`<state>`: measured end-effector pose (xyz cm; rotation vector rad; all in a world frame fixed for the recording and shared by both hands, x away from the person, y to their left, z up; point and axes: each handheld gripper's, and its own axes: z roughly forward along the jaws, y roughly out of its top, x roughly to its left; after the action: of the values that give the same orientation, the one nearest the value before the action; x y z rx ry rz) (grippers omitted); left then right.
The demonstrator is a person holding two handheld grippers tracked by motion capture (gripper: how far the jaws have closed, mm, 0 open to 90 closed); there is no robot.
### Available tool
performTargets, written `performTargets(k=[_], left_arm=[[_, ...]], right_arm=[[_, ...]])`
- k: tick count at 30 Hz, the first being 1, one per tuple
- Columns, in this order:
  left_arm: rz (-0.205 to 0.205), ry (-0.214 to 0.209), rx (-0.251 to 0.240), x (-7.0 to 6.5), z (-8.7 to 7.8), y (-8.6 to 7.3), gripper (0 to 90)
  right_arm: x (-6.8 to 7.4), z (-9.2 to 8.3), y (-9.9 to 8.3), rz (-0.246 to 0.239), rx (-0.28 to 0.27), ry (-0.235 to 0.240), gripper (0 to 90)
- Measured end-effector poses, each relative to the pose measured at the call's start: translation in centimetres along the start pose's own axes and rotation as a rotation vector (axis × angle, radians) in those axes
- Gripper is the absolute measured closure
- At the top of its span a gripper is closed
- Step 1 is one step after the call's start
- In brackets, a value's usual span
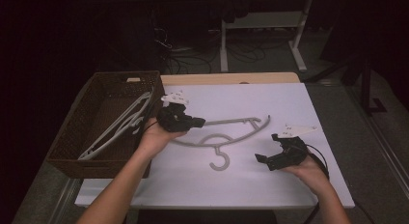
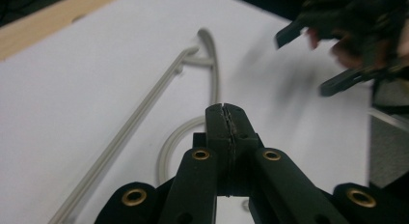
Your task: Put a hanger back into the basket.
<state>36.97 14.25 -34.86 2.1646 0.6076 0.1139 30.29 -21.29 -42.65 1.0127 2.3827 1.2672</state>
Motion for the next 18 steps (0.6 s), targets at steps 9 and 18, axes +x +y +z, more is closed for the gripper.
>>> performTargets(k=[9, 18], left_arm=[[-0.061, 0.110, 0.140, 2.4, 4.8, -3.7, 90.0], [-0.083, 0.158, 0.223, 3.8, 6.4, -5.8, 90.0]], right_arm=[[0.0, 0.0, 0.0, 0.000, 0.001, 0.004, 0.0], [0.0, 0.1, 0.0, 0.000, 0.006, 0.003, 0.0]])
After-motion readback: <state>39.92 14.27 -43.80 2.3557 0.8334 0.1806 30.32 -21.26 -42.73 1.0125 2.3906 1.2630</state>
